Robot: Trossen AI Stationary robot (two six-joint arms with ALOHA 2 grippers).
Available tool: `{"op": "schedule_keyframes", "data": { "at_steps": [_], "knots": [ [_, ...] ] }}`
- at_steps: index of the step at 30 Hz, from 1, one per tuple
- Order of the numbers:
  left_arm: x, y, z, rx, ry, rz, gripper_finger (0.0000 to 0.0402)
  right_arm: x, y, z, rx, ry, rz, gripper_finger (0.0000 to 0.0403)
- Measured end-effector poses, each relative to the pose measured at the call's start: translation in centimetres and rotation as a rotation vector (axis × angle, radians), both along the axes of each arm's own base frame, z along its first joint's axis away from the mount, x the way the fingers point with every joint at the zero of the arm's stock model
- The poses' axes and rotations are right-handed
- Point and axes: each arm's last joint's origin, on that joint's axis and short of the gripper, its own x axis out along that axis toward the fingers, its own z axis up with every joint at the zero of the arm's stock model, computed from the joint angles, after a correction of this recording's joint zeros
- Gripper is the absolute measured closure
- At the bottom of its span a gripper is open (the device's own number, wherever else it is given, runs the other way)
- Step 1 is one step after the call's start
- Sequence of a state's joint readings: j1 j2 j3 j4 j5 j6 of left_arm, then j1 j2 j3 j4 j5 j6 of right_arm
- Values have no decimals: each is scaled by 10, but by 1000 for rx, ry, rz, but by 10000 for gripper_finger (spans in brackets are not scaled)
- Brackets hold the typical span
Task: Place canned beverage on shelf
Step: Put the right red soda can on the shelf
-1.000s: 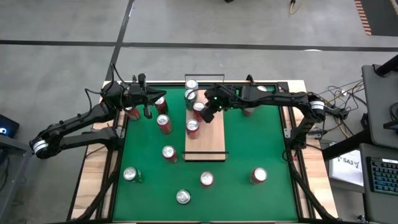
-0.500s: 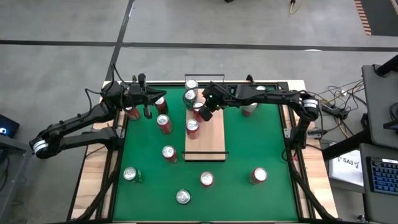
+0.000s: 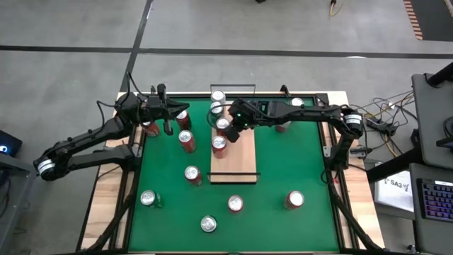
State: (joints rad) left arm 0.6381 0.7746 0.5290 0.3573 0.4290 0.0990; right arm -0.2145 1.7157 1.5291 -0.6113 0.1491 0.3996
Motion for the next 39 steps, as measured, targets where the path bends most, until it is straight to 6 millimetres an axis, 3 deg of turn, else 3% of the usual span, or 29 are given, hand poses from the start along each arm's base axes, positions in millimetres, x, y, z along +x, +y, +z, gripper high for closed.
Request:
{"op": "schedule_keyframes", "data": {
  "at_steps": [10, 19, 39],
  "knots": [
    [0, 0, 0, 0, 0, 0, 402, 0, 2, 1, -6, 2, 10, 394],
    [0, 0, 0, 0, 0, 0, 402, -2, -8, -3, -43, 31, -48, 394],
    [0, 0, 0, -1, 0, 0, 402, 7, 3, -7, -18, 0, -3, 394]
  ]
}}
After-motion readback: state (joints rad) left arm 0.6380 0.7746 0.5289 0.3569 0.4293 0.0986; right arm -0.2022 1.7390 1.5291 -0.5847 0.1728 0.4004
